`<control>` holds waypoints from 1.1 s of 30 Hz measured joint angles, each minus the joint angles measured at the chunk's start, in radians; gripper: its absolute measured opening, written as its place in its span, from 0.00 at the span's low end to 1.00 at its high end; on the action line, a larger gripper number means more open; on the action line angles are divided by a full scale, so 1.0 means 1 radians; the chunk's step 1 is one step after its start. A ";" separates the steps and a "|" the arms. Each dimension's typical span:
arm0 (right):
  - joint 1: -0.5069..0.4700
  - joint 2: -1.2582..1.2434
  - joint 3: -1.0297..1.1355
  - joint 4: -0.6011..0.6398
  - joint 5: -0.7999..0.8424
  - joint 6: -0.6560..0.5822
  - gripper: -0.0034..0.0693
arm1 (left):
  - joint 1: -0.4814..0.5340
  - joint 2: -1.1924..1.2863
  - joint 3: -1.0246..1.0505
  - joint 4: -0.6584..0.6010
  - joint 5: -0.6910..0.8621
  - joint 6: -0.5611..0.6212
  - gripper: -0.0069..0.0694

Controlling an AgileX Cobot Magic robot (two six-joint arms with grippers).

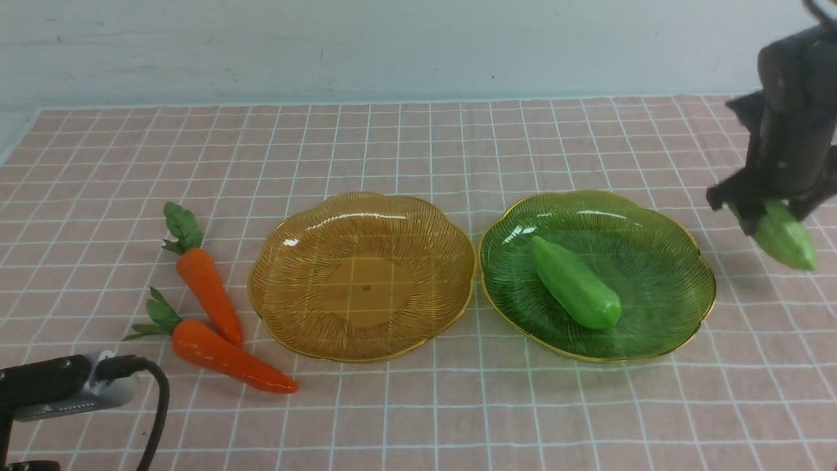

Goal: Put different types of vegetables on the plate.

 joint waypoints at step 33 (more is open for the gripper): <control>0.000 -0.378 0.314 0.053 0.015 -0.065 0.66 | -0.004 0.912 -0.123 -0.119 -0.909 -0.596 0.50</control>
